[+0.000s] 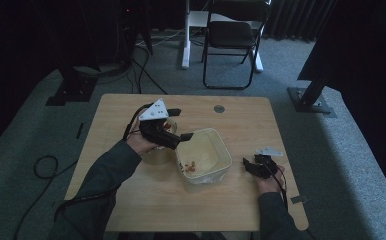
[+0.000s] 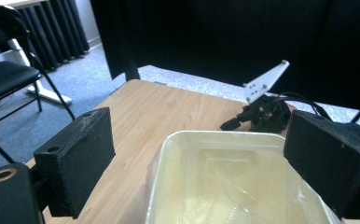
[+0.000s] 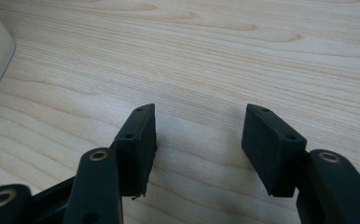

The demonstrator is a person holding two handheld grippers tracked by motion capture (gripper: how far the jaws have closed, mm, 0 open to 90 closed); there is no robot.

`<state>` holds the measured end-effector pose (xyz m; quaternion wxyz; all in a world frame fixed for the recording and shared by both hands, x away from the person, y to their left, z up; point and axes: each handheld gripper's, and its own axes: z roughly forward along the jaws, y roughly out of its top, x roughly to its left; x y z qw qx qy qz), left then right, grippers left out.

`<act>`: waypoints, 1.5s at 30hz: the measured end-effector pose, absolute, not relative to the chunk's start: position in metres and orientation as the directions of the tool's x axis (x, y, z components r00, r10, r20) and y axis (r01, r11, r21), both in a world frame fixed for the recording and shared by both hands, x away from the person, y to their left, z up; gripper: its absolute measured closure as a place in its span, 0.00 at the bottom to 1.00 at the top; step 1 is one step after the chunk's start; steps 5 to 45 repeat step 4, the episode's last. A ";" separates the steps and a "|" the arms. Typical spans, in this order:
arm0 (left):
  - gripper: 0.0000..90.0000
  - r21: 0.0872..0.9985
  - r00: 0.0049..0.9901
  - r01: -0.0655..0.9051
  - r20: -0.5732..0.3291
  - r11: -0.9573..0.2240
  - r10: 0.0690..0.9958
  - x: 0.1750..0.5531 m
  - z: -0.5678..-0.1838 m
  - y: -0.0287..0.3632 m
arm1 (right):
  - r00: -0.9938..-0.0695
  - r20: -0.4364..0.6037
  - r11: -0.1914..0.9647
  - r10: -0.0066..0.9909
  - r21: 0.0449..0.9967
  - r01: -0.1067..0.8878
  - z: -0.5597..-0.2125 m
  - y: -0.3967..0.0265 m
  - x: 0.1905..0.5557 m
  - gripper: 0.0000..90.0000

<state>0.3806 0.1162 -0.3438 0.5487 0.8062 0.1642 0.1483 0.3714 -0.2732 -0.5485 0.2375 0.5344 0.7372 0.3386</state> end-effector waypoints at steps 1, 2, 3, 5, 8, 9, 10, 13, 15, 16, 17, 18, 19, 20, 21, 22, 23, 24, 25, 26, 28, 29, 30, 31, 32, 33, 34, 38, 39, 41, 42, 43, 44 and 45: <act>0.10 0.935 0.899 0.106 0.055 -0.338 0.434 0.381 -0.344 0.118 | -0.316 0.012 0.200 0.949 0.753 0.627 -0.549 -0.273 0.371 0.49; 0.10 0.935 0.898 0.109 0.052 -0.337 0.436 0.381 -0.344 0.119 | -0.317 0.012 0.200 0.948 0.753 0.627 -0.549 -0.273 0.371 0.49; 0.10 0.936 0.895 0.110 0.053 -0.334 0.442 0.382 -0.344 0.120 | -0.319 0.013 0.201 0.948 0.753 0.627 -0.549 -0.273 0.372 0.48; 0.10 0.937 0.893 0.112 0.052 -0.332 0.448 0.382 -0.344 0.121 | -0.322 0.014 0.202 0.947 0.752 0.627 -0.549 -0.273 0.372 0.47; 0.10 0.937 0.893 0.112 0.052 -0.332 0.448 0.382 -0.344 0.121 | -0.322 0.014 0.202 0.947 0.752 0.627 -0.549 -0.273 0.372 0.47; 0.10 0.937 0.893 0.112 0.052 -0.332 0.448 0.382 -0.344 0.121 | -0.322 0.014 0.202 0.947 0.752 0.627 -0.549 -0.273 0.372 0.47; 0.10 0.937 0.893 0.112 0.052 -0.332 0.448 0.382 -0.344 0.121 | -0.322 0.014 0.202 0.947 0.752 0.627 -0.549 -0.273 0.372 0.47; 0.10 0.937 0.893 0.112 0.052 -0.332 0.448 0.382 -0.344 0.121 | -0.322 0.014 0.202 0.947 0.752 0.627 -0.549 -0.273 0.372 0.47; 0.10 0.937 0.893 0.112 0.052 -0.332 0.448 0.382 -0.344 0.121 | -0.322 0.014 0.202 0.947 0.752 0.627 -0.549 -0.273 0.372 0.47; 0.10 0.937 0.893 0.112 0.052 -0.332 0.448 0.382 -0.344 0.121 | -0.322 0.014 0.202 0.947 0.752 0.627 -0.549 -0.273 0.372 0.47; 0.10 0.937 0.893 0.112 0.052 -0.332 0.448 0.382 -0.344 0.121 | -0.322 0.014 0.202 0.947 0.752 0.627 -0.549 -0.273 0.372 0.47; 0.10 0.937 0.893 0.112 0.052 -0.332 0.448 0.382 -0.344 0.121 | -0.322 0.014 0.202 0.947 0.752 0.627 -0.549 -0.273 0.372 0.47; 0.10 0.937 0.893 0.112 0.052 -0.332 0.448 0.382 -0.344 0.121 | -0.322 0.014 0.202 0.947 0.752 0.627 -0.549 -0.273 0.372 0.47; 0.10 0.937 0.893 0.112 0.052 -0.332 0.448 0.382 -0.344 0.121 | -0.322 0.014 0.202 0.947 0.752 0.627 -0.549 -0.273 0.372 0.47; 0.10 0.937 0.893 0.112 0.052 -0.332 0.448 0.382 -0.344 0.121 | -0.322 0.014 0.202 0.947 0.752 0.627 -0.549 -0.273 0.372 0.47; 0.10 0.937 0.893 0.112 0.052 -0.332 0.448 0.382 -0.344 0.121 | -0.322 0.014 0.202 0.947 0.752 0.627 -0.549 -0.273 0.372 0.47; 0.10 0.937 0.893 0.112 0.052 -0.332 0.448 0.382 -0.344 0.121 | -0.322 0.014 0.202 0.947 0.752 0.627 -0.549 -0.273 0.372 0.47; 0.10 0.937 0.893 0.112 0.052 -0.332 0.448 0.382 -0.344 0.121 | -0.322 0.014 0.202 0.947 0.752 0.627 -0.549 -0.273 0.372 0.47; 0.10 0.937 0.893 0.112 0.052 -0.332 0.448 0.382 -0.344 0.121 | -0.322 0.014 0.202 0.947 0.752 0.627 -0.549 -0.273 0.372 0.47; 0.10 0.937 0.893 0.112 0.052 -0.332 0.448 0.382 -0.344 0.121 | -0.322 0.014 0.202 0.947 0.752 0.627 -0.549 -0.273 0.372 0.47; 0.10 0.937 0.893 0.112 0.052 -0.332 0.448 0.382 -0.344 0.121 | -0.322 0.014 0.202 0.947 0.752 0.627 -0.549 -0.273 0.372 0.47; 0.10 0.937 0.893 0.112 0.052 -0.332 0.448 0.382 -0.344 0.121 | -0.322 0.014 0.202 0.947 0.752 0.627 -0.549 -0.273 0.372 0.47; 0.10 0.937 0.893 0.112 0.052 -0.332 0.448 0.382 -0.344 0.121 | -0.322 0.014 0.202 0.947 0.752 0.627 -0.549 -0.273 0.372 0.47; 0.10 0.937 0.893 0.112 0.052 -0.332 0.448 0.382 -0.344 0.121 | -0.322 0.014 0.202 0.947 0.752 0.627 -0.549 -0.273 0.372 0.47; 0.10 0.937 0.893 0.112 0.052 -0.332 0.448 0.382 -0.344 0.121 | -0.322 0.014 0.202 0.947 0.752 0.627 -0.549 -0.273 0.372 0.47; 0.10 0.937 0.893 0.112 0.052 -0.332 0.448 0.382 -0.344 0.121 | -0.322 0.014 0.202 0.947 0.752 0.627 -0.549 -0.273 0.372 0.47; 0.10 0.937 0.893 0.112 0.052 -0.332 0.448 0.382 -0.344 0.121 | -0.322 0.014 0.202 0.947 0.752 0.627 -0.549 -0.273 0.372 0.47; 0.10 0.937 0.893 0.112 0.052 -0.332 0.448 0.382 -0.344 0.121 | -0.322 0.014 0.202 0.947 0.752 0.627 -0.549 -0.273 0.372 0.47; 0.10 0.937 0.893 0.112 0.052 -0.332 0.448 0.382 -0.344 0.121 | -0.322 0.014 0.202 0.947 0.752 0.627 -0.549 -0.273 0.372 0.47; 0.10 0.937 0.893 0.112 0.052 -0.332 0.448 0.382 -0.344 0.121 | -0.322 0.014 0.202 0.947 0.752 0.627 -0.549 -0.273 0.372 0.47; 0.10 0.937 0.893 0.112 0.052 -0.332 0.448 0.382 -0.344 0.121 | -0.322 0.014 0.202 0.947 0.752 0.627 -0.549 -0.273 0.372 0.47; 0.10 0.937 0.893 0.112 0.052 -0.332 0.448 0.382 -0.344 0.121 | -0.322 0.014 0.202 0.947 0.752 0.627 -0.549 -0.273 0.372 0.47; 0.10 0.937 0.893 0.112 0.052 -0.332 0.448 0.382 -0.344 0.121 | -0.322 0.014 0.202 0.947 0.752 0.627 -0.549 -0.273 0.372 0.47; 0.10 0.937 0.893 0.112 0.052 -0.332 0.448 0.382 -0.344 0.121 | -0.322 0.014 0.202 0.947 0.752 0.627 -0.549 -0.273 0.372 0.47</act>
